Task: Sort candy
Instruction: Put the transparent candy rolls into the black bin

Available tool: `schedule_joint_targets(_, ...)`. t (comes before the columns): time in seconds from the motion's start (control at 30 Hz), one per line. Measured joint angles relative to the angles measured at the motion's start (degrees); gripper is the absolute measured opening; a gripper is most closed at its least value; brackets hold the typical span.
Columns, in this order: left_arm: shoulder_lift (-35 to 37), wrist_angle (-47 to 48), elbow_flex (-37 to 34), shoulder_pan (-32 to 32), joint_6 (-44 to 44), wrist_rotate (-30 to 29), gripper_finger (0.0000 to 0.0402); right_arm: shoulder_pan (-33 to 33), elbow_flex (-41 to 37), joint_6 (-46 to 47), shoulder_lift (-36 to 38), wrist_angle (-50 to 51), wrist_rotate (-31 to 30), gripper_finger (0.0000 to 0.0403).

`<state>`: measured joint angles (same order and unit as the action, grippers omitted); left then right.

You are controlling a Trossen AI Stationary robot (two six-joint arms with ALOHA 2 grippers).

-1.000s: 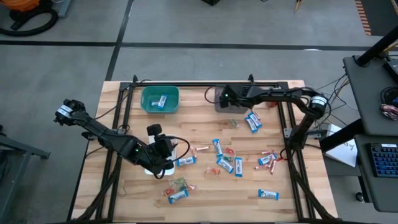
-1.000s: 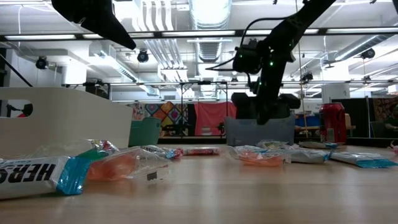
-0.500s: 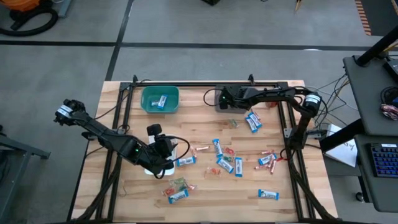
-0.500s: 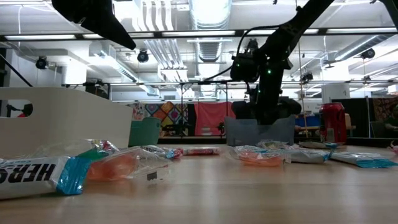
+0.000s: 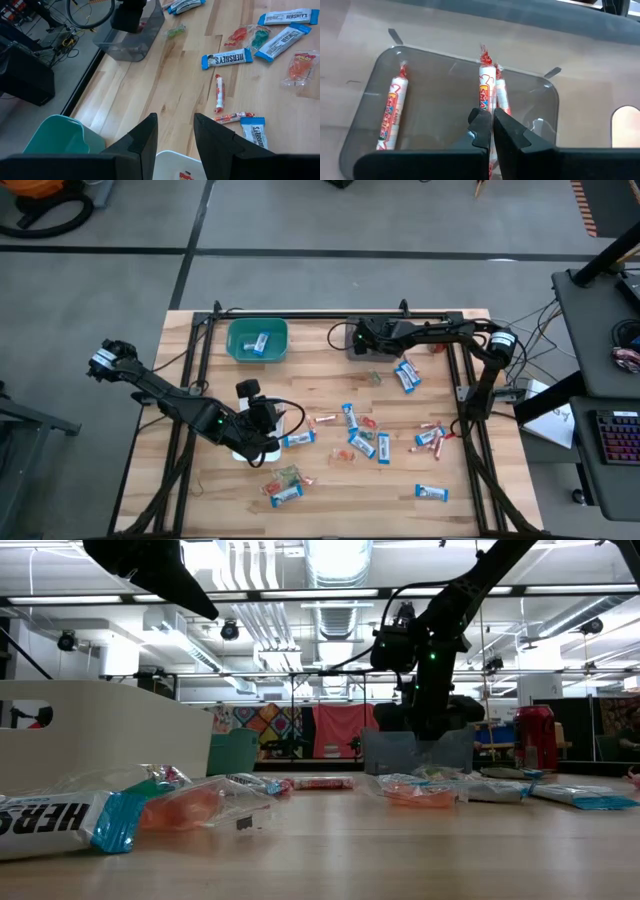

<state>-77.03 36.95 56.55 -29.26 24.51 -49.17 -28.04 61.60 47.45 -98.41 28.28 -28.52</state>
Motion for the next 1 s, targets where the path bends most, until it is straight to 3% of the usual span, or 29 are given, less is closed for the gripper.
schedule_joint_targets(0.17,0.0,0.0,0.0,0.0,0.0,0.0,0.0111,0.03,0.0,-0.58,0.02,-0.2,0.49,0.0026)
schedule_joint_targets(0.63,0.0,-0.11,0.0,0.0,1.63,0.25,0.0111,0.07,0.0,-1.07,1.46,-0.05,2.16,0.0129)
schedule_joint_targets(1.0,-0.15,-5.18,-0.02,0.0,1.46,4.48,0.0111,4.86,0.0,-9.84,10.97,0.43,6.02,0.0139)
